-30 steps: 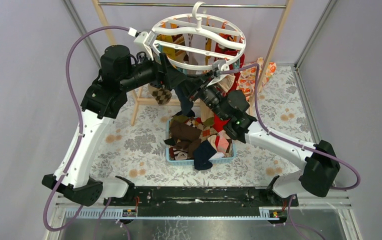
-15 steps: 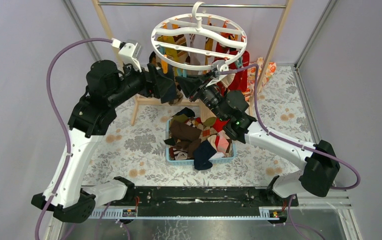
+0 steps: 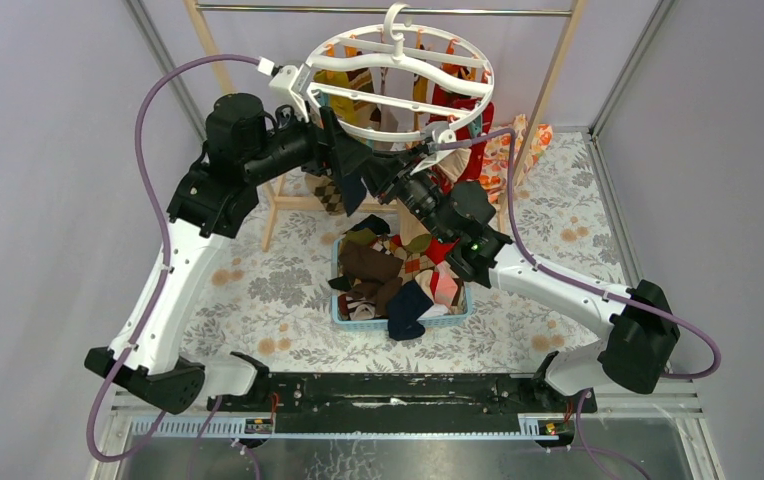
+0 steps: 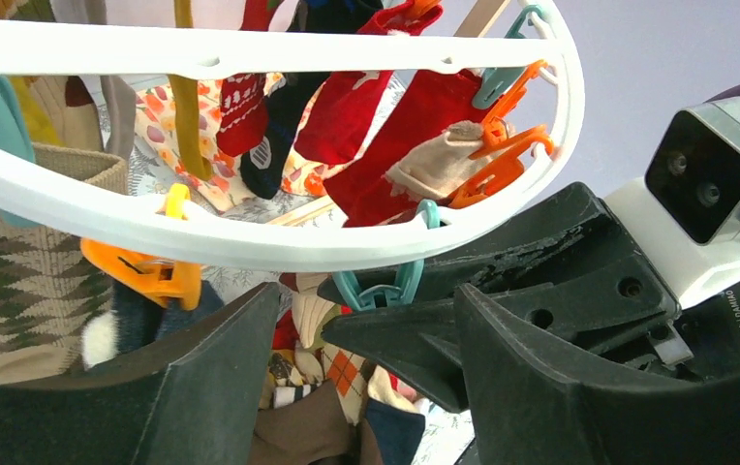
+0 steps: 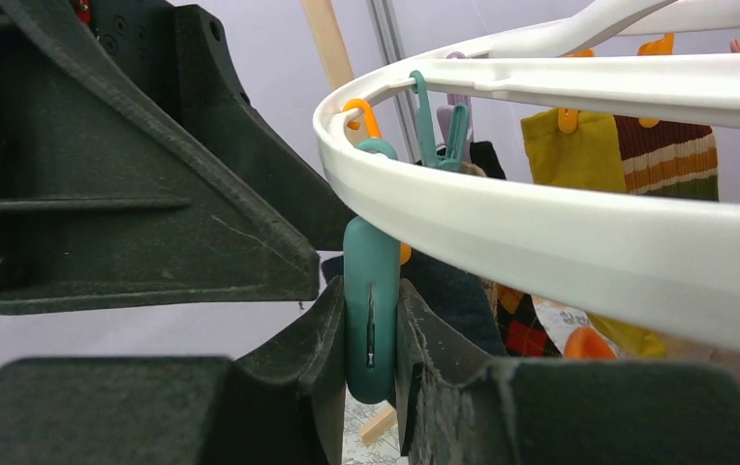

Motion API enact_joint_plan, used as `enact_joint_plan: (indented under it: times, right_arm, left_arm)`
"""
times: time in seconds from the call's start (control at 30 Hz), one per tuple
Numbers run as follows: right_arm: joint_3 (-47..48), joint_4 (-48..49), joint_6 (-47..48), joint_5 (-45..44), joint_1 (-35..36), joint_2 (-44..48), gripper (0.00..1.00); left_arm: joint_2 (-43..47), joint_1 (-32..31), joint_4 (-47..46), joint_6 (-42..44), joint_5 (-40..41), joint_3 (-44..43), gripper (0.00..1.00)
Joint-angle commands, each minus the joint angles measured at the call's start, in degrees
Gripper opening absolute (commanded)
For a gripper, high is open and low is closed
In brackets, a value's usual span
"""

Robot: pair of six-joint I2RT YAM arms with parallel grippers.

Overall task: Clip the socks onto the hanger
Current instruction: Open the clamp at the hanger.

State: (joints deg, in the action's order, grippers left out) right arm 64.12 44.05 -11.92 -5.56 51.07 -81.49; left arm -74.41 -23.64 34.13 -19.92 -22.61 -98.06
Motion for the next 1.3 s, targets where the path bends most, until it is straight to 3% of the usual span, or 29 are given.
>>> enact_joint_plan:
  times: [0.0,0.53,0.67,0.77,0.8,0.9,0.97,1.0,1.03,1.27]
  right_arm:
    - [2.2,1.2,1.0,-0.5,1.1,0.1,0.07]
    - [2.7,1.2,1.1,0.1,1.7,-0.6,0.06]
    - [2.9,1.0,1.3,0.2,1.8,-0.9,0.06]
    - [3.2,0.9,1.3,0.6,1.8,-1.2,0.09]
    - [3.3,0.7,1.3,0.8,1.8,-1.3,0.11]
    - [4.2,-1.8,1.2,0.4,1.8,-1.4,0.33]
    - [5.1,-5.9,0.2,-1.6,1.8,-0.9,0.68]
    - [5.6,-8.0,-0.7,-2.6,1.8,-0.7,0.92]
    - [5.5,-9.3,-1.9,-3.5,1.9,-0.2,0.99]
    - [-9.3,-4.5,-26.6,-10.9,3.3,5.3,1.00]
  left_arm:
    - [-1.0,-0.2,-4.0,-0.7,-1.4,-2.6,0.72]
    - [-5.5,-0.2,-8.5,-1.9,1.1,-3.4,0.62]
    - [-6.0,-0.2,-9.0,-2.4,1.2,-3.7,0.56]
    - [-6.0,-0.2,-9.3,-2.6,1.7,-3.3,0.45]
    - [-5.9,-0.2,-9.4,-2.6,1.9,-3.1,0.39]
    - [-5.6,-0.2,-9.8,-2.7,2.4,-2.7,0.13]
    - [-5.4,-0.1,-9.8,-2.7,2.6,-2.4,0.05]
    - [-5.2,-0.1,-9.8,-2.7,2.7,-2.2,0.04]
    - [-5.0,-0.1,-9.8,-2.7,2.8,-2.0,0.03]
    - [-4.6,-0.1,-9.6,-2.5,2.8,-1.2,0.02]
